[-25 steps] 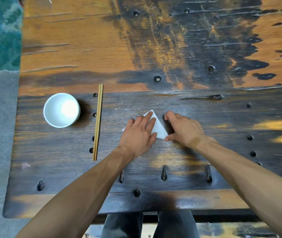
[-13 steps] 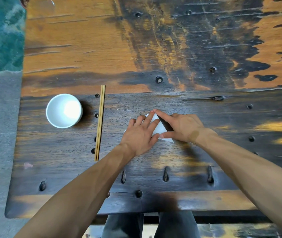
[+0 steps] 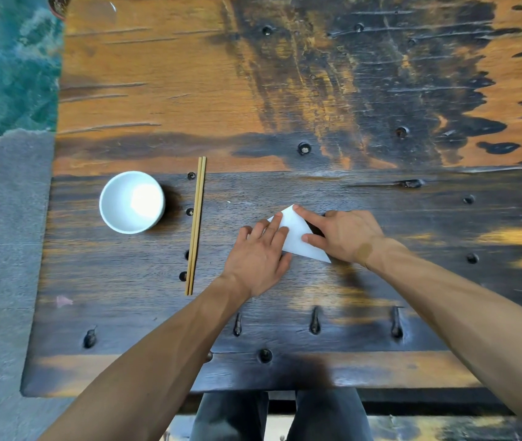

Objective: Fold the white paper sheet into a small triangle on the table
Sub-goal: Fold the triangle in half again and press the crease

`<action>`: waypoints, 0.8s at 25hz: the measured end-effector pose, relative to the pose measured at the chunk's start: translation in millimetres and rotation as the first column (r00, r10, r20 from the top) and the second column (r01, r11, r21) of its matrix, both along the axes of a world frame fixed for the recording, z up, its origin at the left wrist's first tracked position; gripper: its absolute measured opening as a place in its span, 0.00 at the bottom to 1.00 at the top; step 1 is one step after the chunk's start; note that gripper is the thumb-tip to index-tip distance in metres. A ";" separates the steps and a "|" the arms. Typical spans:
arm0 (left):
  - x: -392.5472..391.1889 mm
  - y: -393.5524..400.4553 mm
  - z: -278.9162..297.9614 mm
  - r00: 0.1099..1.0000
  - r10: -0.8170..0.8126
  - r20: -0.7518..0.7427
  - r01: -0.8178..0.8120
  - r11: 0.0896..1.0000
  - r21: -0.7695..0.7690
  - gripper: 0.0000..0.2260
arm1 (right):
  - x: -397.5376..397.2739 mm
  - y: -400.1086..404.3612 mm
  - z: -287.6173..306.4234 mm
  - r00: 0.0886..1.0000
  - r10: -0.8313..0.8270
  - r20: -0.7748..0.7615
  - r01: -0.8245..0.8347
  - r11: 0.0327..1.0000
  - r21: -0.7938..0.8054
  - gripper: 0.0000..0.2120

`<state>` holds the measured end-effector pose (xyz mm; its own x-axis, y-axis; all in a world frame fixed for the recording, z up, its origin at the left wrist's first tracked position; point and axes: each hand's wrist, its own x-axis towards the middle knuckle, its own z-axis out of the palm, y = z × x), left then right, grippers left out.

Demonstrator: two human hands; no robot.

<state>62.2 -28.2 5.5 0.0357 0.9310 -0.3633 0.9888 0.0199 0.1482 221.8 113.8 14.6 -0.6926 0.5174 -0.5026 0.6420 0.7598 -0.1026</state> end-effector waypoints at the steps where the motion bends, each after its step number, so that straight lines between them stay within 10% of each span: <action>1: -1.8 -4.6 0.2 1.000 0.006 0.000 -0.006 1.000 -0.005 0.26 | 0.0 0.0 0.4 1.000 -0.001 0.004 0.001 1.000 0.001 0.29; 20: -35.6 -71.1 11.8 0.972 0.234 -0.006 -0.234 0.972 0.016 0.26 | 0.3 -4.3 2.7 0.998 -0.060 0.024 0.061 0.998 -0.023 0.28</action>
<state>26.6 -99.2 17.3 -0.1863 0.9187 -0.3484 0.9580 0.2484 0.1429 222.1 109.5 17.3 -0.6482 0.5457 -0.5311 0.6893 0.7169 -0.1047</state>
